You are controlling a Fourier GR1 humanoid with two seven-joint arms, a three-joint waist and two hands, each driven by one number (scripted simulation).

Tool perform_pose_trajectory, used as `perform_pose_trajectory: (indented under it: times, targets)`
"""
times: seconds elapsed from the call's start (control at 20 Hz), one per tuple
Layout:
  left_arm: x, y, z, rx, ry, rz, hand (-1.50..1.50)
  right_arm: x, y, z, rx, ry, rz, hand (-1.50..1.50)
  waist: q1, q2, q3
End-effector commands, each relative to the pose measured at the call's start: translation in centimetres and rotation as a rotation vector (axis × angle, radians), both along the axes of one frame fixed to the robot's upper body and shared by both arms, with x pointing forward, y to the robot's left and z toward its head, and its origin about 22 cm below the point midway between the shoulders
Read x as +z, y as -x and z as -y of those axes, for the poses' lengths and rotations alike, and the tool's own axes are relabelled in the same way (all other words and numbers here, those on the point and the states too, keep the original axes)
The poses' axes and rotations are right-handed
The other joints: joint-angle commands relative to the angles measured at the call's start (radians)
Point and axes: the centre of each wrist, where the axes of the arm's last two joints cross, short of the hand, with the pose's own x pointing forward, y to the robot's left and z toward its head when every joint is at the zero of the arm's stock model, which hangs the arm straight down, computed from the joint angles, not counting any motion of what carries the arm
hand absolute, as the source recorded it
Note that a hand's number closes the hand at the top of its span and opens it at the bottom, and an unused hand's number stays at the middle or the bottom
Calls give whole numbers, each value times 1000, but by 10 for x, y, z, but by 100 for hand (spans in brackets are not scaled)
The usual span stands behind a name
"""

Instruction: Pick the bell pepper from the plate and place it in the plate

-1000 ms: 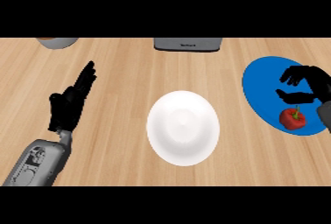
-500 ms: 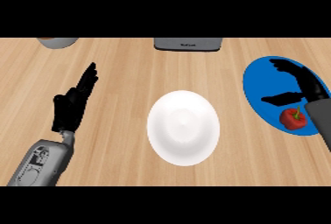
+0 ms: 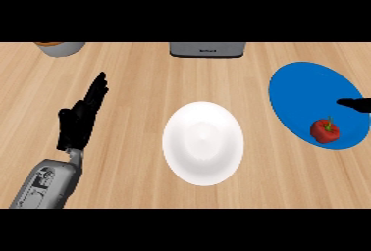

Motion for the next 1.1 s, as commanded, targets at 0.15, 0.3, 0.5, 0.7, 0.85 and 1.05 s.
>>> perform_pose_trajectory:
  times: [0.15, 0.3, 0.5, 0.7, 0.85, 1.05]
  targets:
    - [-3, 10, -7, -12, 11, -3, 0, 7, 74, 80, -134, -90, 66, -150, 6, 5, 2]
    - [-5, 4, 0, -20, -3, 13, 0, 26, 76, 90, -125, -109, 63, -150, 13, 8, 3]
    - [-4, 0, 5, -5, -2, 9, 0, 23, 119, 118, -83, -78, 33, -150, 10, 12, 5]
    - [2, -2, 0, -43, -7, 4, 0, 17, 123, 119, -93, -66, 28, -150, 24, 13, 7]
    - [11, -7, -2, -19, 14, 13, 0, 21, 134, 127, -102, -90, 40, -150, 20, 11, 7]
    - [4, 1, 8, -28, 10, 1, 0, 23, 150, 136, -108, -72, 16, -150, 28, 13, 10]
